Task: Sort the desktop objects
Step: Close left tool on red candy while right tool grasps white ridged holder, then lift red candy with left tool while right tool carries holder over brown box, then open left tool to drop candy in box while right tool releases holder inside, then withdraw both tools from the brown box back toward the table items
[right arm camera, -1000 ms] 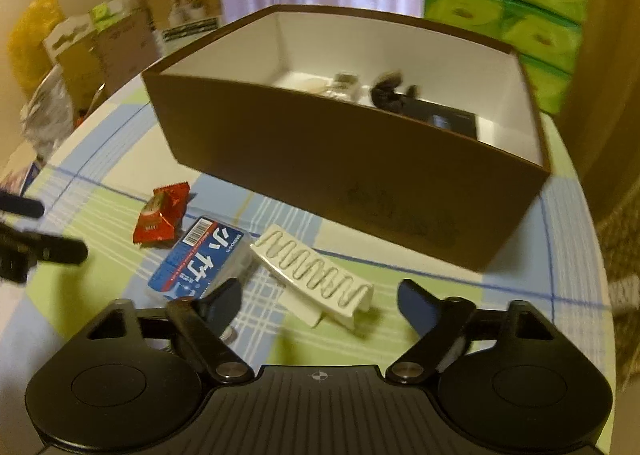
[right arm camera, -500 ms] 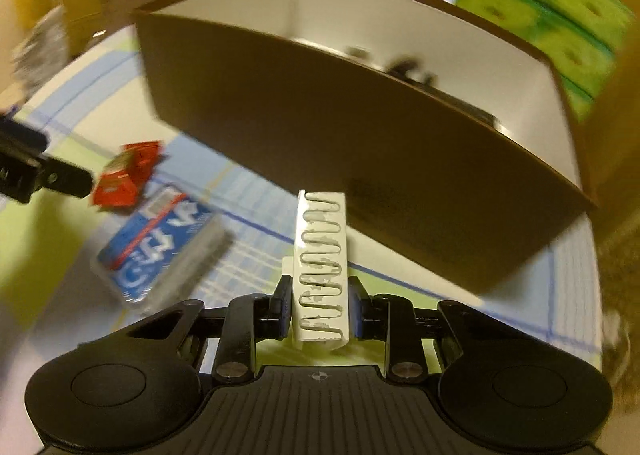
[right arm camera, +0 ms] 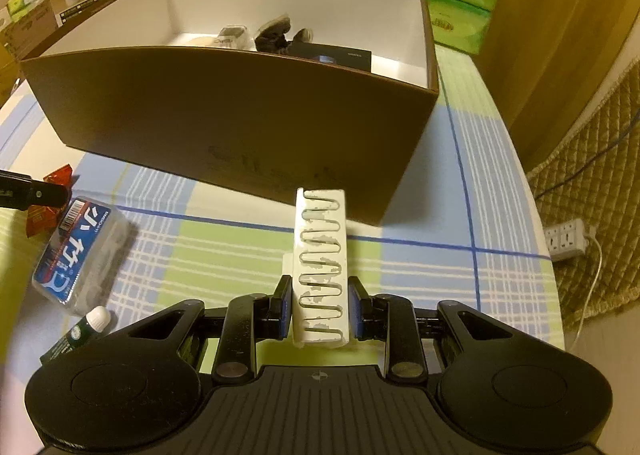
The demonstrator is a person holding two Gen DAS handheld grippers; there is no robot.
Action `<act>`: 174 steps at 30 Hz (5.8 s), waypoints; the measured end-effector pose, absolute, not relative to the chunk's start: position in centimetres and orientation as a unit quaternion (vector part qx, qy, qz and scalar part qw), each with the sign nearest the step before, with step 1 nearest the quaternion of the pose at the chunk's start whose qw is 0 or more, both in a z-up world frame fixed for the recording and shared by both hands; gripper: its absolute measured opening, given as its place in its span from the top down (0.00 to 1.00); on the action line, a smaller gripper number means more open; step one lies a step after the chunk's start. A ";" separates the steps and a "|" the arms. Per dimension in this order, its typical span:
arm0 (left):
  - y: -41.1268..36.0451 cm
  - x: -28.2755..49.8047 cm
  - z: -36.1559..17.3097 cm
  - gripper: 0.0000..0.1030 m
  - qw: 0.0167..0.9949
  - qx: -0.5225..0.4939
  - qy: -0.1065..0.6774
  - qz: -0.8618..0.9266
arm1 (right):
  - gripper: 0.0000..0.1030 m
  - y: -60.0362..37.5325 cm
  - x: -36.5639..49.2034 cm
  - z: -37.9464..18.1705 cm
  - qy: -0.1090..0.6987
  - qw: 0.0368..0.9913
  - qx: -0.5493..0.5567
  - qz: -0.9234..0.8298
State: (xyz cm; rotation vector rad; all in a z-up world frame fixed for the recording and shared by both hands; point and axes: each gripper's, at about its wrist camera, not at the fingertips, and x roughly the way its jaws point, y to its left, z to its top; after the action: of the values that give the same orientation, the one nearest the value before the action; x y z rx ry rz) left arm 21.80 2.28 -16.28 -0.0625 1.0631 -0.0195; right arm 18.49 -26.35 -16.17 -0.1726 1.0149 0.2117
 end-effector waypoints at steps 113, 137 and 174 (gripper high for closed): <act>-1.8 41.9 -11.8 0.68 0.878 0.047 0.472 -0.067 | 0.76 -19.0 40.0 -12.4 0.453 0.870 -0.026 0.192; -2.1 38.7 -9.3 0.27 0.891 0.054 0.444 -0.075 | 0.02 -21.8 36.7 -10.0 0.428 0.888 -0.022 0.169; -2.5 22.1 -1.7 0.01 0.916 -0.004 0.398 -0.054 | 0.02 -24.8 22.4 -3.4 0.383 0.916 0.022 0.120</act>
State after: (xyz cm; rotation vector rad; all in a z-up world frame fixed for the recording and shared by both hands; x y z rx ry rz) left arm 22.08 -2.55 -1.65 -0.0077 0.8196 -0.1116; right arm 22.37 -24.80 -3.38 0.0445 0.7888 0.2462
